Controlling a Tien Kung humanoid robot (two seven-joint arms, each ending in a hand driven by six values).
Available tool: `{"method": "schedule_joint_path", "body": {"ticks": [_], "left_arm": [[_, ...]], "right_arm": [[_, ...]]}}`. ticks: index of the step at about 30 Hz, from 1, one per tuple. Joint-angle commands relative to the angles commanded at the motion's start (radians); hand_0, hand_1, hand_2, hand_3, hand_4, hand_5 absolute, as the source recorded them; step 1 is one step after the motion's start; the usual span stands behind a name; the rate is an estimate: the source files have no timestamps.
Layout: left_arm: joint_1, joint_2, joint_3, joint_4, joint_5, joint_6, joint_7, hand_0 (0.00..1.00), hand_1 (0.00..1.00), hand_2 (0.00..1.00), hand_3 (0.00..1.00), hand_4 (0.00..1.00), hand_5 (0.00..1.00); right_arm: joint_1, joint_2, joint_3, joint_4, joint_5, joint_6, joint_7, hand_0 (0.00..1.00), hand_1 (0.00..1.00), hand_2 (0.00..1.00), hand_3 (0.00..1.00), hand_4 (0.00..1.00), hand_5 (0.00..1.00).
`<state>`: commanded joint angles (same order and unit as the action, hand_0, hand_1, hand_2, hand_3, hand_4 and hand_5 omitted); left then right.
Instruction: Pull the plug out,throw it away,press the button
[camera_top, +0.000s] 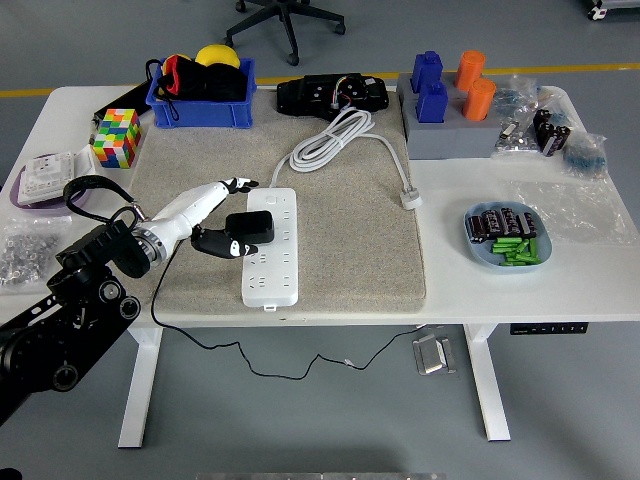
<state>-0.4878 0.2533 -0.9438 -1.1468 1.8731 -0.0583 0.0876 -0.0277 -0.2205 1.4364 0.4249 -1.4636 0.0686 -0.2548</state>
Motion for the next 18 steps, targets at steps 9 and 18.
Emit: {"method": "schedule_joint_path", "body": {"ticks": [9, 18], "left_arm": [[-0.032, -0.005, 0.045, 0.040, -0.049, 0.045, -0.020, 0.768, 0.679, 0.614, 0.757, 0.920, 0.002], [-0.063, -0.021, 0.073, 0.081, -0.083, 0.076, -0.040, 0.739, 0.632, 0.566, 0.730, 0.884, 0.002]], "right_arm": [[0.001, -0.002, -0.003, 0.000, 0.001, 0.000, 0.000, 0.767, 0.729, 0.724, 0.713, 0.883, 0.658], [0.005, -0.006, -0.012, -0.001, 0.002, 0.001, 0.000, 0.767, 0.729, 0.724, 0.713, 0.883, 0.658]]}}
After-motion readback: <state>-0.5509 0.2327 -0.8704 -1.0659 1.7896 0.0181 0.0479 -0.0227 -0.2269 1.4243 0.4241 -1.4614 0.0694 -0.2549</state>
